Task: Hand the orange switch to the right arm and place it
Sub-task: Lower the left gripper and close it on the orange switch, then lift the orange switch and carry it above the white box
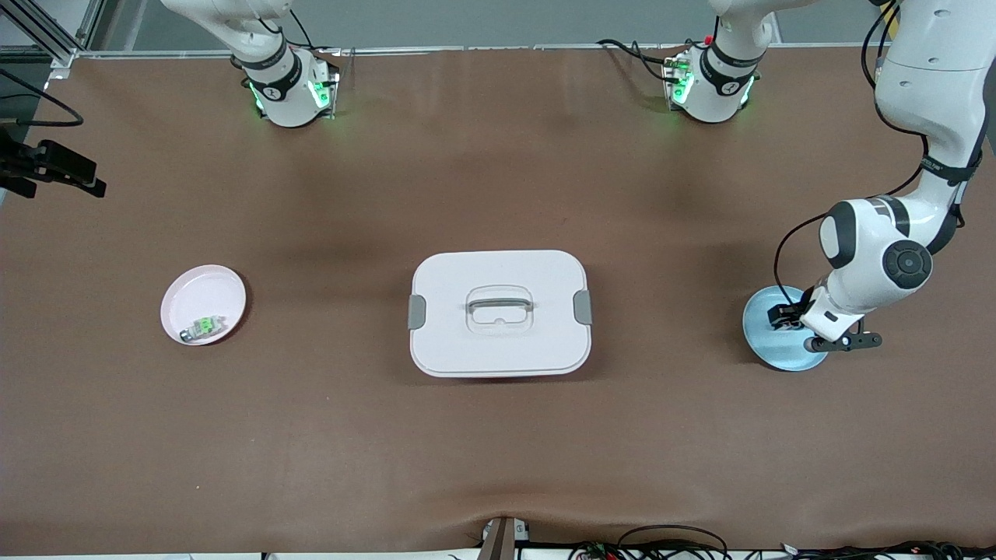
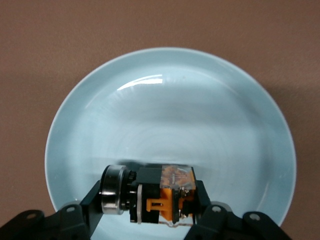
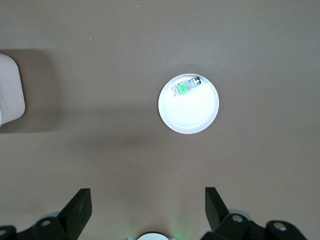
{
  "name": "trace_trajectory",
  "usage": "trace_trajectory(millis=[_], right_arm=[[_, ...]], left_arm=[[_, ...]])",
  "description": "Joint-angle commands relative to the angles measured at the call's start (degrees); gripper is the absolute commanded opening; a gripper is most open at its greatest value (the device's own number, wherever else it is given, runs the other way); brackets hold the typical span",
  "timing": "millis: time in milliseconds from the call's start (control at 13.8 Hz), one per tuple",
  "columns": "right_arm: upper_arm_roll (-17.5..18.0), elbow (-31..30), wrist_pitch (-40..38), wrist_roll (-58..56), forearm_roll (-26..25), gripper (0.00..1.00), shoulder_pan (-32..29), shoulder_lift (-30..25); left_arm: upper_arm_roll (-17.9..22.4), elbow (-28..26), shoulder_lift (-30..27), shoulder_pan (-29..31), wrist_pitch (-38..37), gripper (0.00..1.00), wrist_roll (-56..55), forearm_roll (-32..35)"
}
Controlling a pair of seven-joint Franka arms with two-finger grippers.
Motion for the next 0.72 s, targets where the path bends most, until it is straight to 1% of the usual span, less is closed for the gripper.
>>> trace_trajectory(millis=[0, 72, 217, 289, 433, 650], right_arm=[[-0.19, 1.10, -0.77, 0.74, -0.33, 1.00, 0.54, 0.53], [-0.19, 1.10, -0.77, 0.74, -0.33, 1.00, 0.54, 0.53], [-0.19, 1.10, -0.69, 0.83, -0.33, 1.00, 0.54, 0.62], [-0.19, 1.10, -0.77, 0.83, -0.33, 1.00, 0.54, 0.70], [-0.19, 1.10, -0.69, 0.74, -0.33, 1.00, 0.54, 0.70], [-0.19, 1.10, -0.77, 0.74, -0.33, 1.00, 0.54, 0.70]], left_arm=[[-0.46, -1.04, -4.15, 0.25, -0.23, 0.00, -0.32, 1.04], [-0.72, -1.31, -5.47, 0.25, -0.66, 0.00, -0.40, 0.96], [-3.09, -0.70, -7.67, 0.42, -4.61, 0.00, -1.19, 0.43], [-3.36, -0.61, -8.99, 0.33, -6.36, 0.00, -1.28, -0.18], [-5.46, 0.35, -10.84, 0.33, -9.88, 0.00, -1.45, -4.12], [-6.08, 4.12, -12.51, -0.10, -17.52, 0.00, -1.54, -8.17]])
